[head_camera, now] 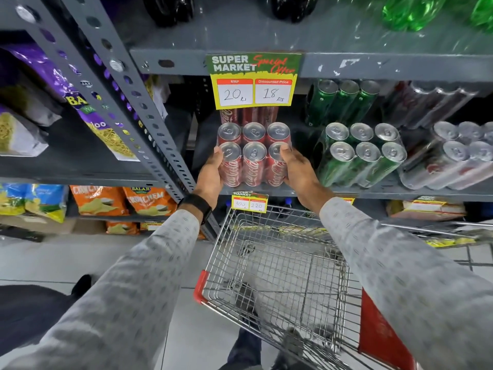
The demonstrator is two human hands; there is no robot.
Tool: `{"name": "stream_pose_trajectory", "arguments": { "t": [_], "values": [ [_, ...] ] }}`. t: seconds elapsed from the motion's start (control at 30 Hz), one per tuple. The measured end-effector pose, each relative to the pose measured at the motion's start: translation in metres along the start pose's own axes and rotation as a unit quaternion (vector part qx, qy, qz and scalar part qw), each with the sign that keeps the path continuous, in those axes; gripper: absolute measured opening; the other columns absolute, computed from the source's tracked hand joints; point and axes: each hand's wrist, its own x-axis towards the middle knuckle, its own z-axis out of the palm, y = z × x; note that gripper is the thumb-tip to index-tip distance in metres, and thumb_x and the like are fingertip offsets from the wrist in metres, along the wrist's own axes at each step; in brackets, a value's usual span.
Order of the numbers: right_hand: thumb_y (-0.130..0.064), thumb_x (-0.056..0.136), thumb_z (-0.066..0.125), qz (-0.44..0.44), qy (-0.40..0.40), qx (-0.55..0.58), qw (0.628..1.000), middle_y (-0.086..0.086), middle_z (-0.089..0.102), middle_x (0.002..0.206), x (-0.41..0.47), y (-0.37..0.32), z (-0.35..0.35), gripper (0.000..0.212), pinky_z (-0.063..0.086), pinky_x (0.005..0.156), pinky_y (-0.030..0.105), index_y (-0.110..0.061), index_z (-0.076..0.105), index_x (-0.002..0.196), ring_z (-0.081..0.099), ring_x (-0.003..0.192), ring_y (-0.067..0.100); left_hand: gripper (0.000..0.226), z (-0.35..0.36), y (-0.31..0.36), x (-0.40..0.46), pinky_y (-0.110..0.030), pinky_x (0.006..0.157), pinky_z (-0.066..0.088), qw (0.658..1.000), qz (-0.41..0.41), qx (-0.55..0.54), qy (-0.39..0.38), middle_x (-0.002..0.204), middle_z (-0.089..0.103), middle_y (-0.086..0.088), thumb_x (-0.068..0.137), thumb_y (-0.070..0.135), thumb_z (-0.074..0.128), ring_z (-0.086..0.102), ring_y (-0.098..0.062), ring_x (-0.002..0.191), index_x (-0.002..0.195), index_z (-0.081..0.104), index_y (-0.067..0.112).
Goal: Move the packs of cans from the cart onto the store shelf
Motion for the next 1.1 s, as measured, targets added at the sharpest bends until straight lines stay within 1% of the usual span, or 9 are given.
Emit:
{"name": "stream_pose_trajectory", "arguments": {
  "t": [0.07,0.2,0.33,0.43,0.57,0.73,0.83,1.0,1.1],
  "values": [
    [-0.061,0.093,0.055,0.002,0.0,0.0,1.0,-0.02,0.073,0.098,-0.001,-0.001,0.0,0.018,0.054,0.092,0.036,-0.045,0.062,0.099,0.07,0.101,0.009,0.051,0.0,0.001,0.0,-0.021,0.082,0.049,1.0,0.0,-0.004,-0.001,0.123,0.07,0.004,0.108,0.047,0.041,0.066,-0.003,0.103,0.149,0.053,0.021],
    [-0.061,0.094,0.053,-0.012,-0.01,-0.003,1.0,-0.025,0.076,0.09,-0.005,-0.002,0.0,0.017,0.054,0.077,0.025,-0.047,0.062,0.099,0.073,0.088,-0.001,0.048,0.0,0.001,0.0,-0.021,0.081,0.049,1.0,-0.001,-0.007,0.001,0.118,0.071,0.006,0.108,0.046,0.042,0.066,-0.003,0.103,0.147,0.054,0.021],
    [-0.062,0.093,0.053,-0.017,-0.014,-0.004,1.0,-0.015,0.072,0.109,-0.005,-0.001,0.001,0.025,0.054,0.095,0.037,-0.045,0.06,0.109,0.07,0.104,0.009,0.041,-0.001,0.001,0.002,-0.02,0.079,0.051,1.0,-0.001,0.001,0.004,0.111,0.073,0.011,0.107,0.049,0.042,0.067,-0.002,0.102,0.135,0.06,0.026],
    [-0.063,0.093,0.051,-0.024,-0.018,-0.017,0.999,-0.006,0.072,0.125,-0.008,-0.003,0.002,0.047,0.054,0.099,0.039,-0.037,0.058,0.131,0.069,0.111,0.014,0.037,-0.001,0.001,0.003,-0.015,0.071,0.053,1.0,0.004,0.009,0.002,0.108,0.073,0.012,0.107,0.051,0.041,0.069,0.001,0.097,0.128,0.06,0.028],
    [-0.063,0.093,0.051,-0.023,-0.004,-0.023,0.999,-0.007,0.072,0.121,-0.008,-0.003,0.003,0.052,0.054,0.102,0.043,-0.034,0.056,0.136,0.069,0.11,0.014,0.033,-0.002,0.0,0.005,-0.012,0.065,0.054,1.0,0.008,0.012,0.002,0.105,0.073,0.014,0.106,0.052,0.041,0.07,0.004,0.092,0.122,0.061,0.03],
    [-0.066,0.092,0.051,-0.02,0.004,-0.022,1.0,-0.007,0.071,0.117,-0.009,-0.004,0.003,0.052,0.052,0.106,0.048,-0.034,0.057,0.133,0.069,0.111,0.015,0.031,-0.003,-0.003,0.01,-0.015,0.071,0.054,1.0,0.02,0.017,0.006,0.101,0.076,0.015,0.105,0.053,0.043,0.072,0.003,0.091,0.116,0.064,0.032],
    [-0.066,0.092,0.051,-0.021,0.002,-0.023,1.0,0.0,0.07,0.129,-0.01,-0.005,0.004,0.056,0.05,0.109,0.05,-0.031,0.056,0.136,0.067,0.118,0.02,0.033,-0.002,-0.003,0.013,-0.016,0.071,0.055,1.0,0.015,0.002,-0.003,0.096,0.078,0.019,0.105,0.055,0.043,0.074,0.004,0.089,0.116,0.064,0.032],
    [-0.068,0.092,0.05,-0.009,-0.009,-0.027,1.0,0.003,0.065,0.14,-0.01,-0.006,0.004,0.064,0.046,0.112,0.052,-0.03,0.051,0.144,0.063,0.126,0.025,0.037,-0.002,-0.003,0.01,-0.017,0.075,0.051,1.0,0.026,0.001,-0.011,0.103,0.075,0.018,0.104,0.057,0.043,0.07,0.003,0.096,0.125,0.061,0.033],
    [-0.07,0.092,0.046,0.001,0.004,-0.049,0.999,0.003,0.06,0.146,-0.011,-0.009,0.004,0.069,0.045,0.112,0.047,-0.032,0.043,0.15,0.058,0.132,0.025,0.038,-0.003,-0.002,0.006,-0.018,0.081,0.053,0.999,0.029,0.028,-0.009,0.103,0.08,0.02,0.105,0.057,0.039,0.075,0.006,0.093,0.123,0.064,0.034]
  ]
}}
